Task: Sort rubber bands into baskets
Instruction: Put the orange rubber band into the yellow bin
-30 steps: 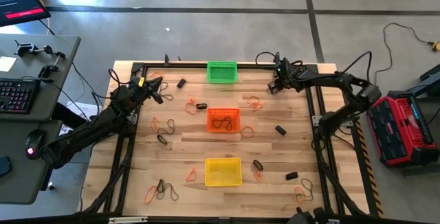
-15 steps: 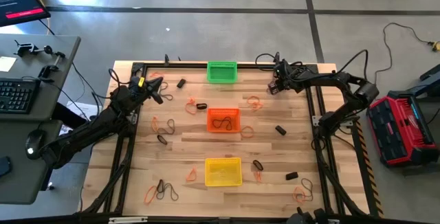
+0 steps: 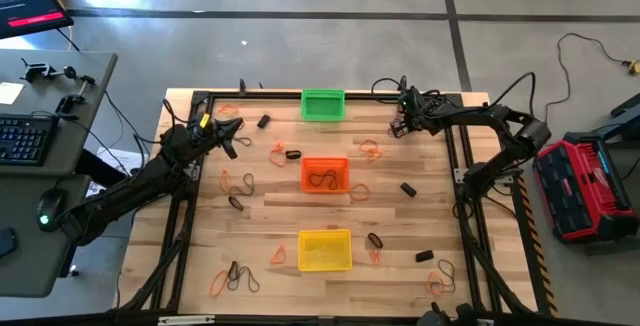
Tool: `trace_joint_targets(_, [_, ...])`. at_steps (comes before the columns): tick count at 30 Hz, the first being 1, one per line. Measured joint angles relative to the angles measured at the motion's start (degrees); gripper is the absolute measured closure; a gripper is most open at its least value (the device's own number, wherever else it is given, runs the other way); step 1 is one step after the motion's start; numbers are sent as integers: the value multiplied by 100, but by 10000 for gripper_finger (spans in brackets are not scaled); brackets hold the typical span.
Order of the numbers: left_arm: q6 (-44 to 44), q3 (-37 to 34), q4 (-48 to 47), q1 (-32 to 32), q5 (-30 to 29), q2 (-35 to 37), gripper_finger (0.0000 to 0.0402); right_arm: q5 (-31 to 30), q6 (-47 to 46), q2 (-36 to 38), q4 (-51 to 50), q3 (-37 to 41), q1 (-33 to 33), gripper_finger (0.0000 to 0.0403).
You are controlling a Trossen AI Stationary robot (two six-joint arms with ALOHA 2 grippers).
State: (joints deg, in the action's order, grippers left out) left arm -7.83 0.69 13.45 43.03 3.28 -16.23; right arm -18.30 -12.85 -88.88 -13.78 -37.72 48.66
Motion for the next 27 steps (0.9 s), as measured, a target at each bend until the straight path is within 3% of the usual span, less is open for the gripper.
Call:
trace_joint_targets(13, [54, 0, -2, 2, 347, 0, 402, 255, 133, 52, -604, -157, -80, 402])
trace_joint_targets(27, [165, 0, -4, 2, 412, 0, 402, -24, -399, 1386, -1526, -157, -877, 403])
